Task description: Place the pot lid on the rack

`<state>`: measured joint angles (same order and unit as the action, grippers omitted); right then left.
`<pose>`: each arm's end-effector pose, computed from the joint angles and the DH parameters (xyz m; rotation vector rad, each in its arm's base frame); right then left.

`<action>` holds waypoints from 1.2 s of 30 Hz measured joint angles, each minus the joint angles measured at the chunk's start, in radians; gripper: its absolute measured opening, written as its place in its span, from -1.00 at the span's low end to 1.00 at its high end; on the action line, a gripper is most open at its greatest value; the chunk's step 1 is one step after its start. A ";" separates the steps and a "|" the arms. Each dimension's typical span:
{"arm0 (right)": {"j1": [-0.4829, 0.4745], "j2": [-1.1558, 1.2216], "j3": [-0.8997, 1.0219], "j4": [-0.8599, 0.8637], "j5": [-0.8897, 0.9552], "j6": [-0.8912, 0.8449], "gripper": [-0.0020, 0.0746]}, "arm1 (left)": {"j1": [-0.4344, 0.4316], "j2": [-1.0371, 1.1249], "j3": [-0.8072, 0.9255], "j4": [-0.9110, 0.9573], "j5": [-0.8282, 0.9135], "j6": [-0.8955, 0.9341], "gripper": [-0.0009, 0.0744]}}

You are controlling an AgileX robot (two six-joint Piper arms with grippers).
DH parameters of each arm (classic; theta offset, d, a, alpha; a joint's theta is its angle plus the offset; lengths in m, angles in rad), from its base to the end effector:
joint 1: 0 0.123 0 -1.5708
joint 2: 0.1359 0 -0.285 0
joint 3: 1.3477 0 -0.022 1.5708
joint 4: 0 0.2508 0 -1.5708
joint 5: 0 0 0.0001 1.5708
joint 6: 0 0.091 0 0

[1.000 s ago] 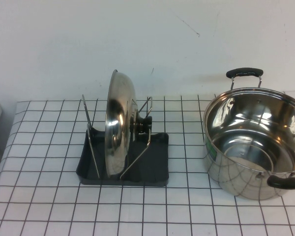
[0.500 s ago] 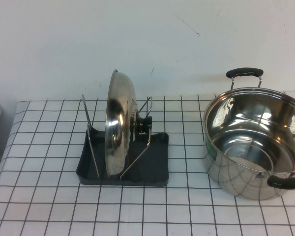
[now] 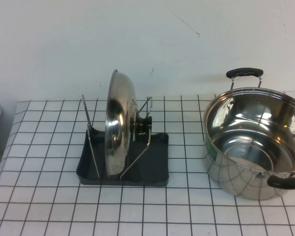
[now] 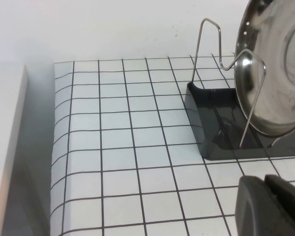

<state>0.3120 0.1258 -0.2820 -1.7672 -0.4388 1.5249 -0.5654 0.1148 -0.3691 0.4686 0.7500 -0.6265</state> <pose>0.0308 0.0497 0.2911 -0.7364 1.2394 0.3454 0.0438 0.0054 0.2685 0.0710 1.9125 -0.2656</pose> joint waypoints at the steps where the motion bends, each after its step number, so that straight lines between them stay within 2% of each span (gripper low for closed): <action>1: 0.000 0.000 0.000 0.000 0.040 0.005 -0.95 | 0.000 0.000 0.000 0.000 0.000 0.000 -0.98; 6: 0.000 0.000 0.000 0.077 0.231 0.096 -0.95 | 0.000 0.000 0.000 -0.002 0.000 0.000 -0.98; 10: 0.000 0.000 0.000 0.136 0.274 0.206 -0.95 | 0.000 0.000 0.000 -0.002 0.000 -0.002 -0.98; 12: 0.000 0.000 0.000 0.175 0.286 0.199 -0.95 | 0.000 0.000 0.000 -0.002 0.000 -0.002 -0.98; 13: 0.000 0.000 0.000 0.226 0.292 0.136 -0.95 | 0.000 0.000 0.000 -0.002 0.000 -0.002 -0.98; 14: 0.000 0.000 0.000 0.339 0.307 -0.004 -0.95 | 0.000 0.000 0.000 -0.002 0.000 -0.002 -0.98; 16: 0.000 0.000 0.000 0.733 0.354 -0.449 -0.95 | 0.000 0.000 0.000 -0.002 0.000 -0.002 -0.98; 18: 0.000 0.000 -0.005 1.279 0.456 -1.094 -0.95 | 0.000 0.000 0.000 -0.002 0.000 -0.002 -0.98; 20: -0.005 0.000 -0.012 1.783 0.596 -1.660 -0.95 | 0.000 0.000 0.000 -0.002 0.000 -0.002 -0.98; 22: -0.022 -0.004 -0.007 2.009 0.650 -1.946 -0.95 | 0.000 0.000 0.000 -0.004 -0.002 -0.002 -0.98; 23: -0.039 -0.009 0.002 2.071 0.655 -2.027 -0.95 | 0.000 0.000 0.000 -0.004 -0.002 -0.002 -0.98; 26: -0.111 -0.038 0.050 2.089 0.634 -2.075 -0.95 | 0.000 -0.001 0.000 -0.002 -0.002 -0.002 -0.98; 36: -0.451 -0.136 0.288 1.880 0.638 -1.772 -0.95 | 0.000 -0.001 0.000 -0.004 -0.002 -0.002 -0.98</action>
<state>-0.1394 -0.0100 0.0057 0.1125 0.1994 -0.2474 -0.5654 0.1141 -0.3691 0.4650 0.7478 -0.6283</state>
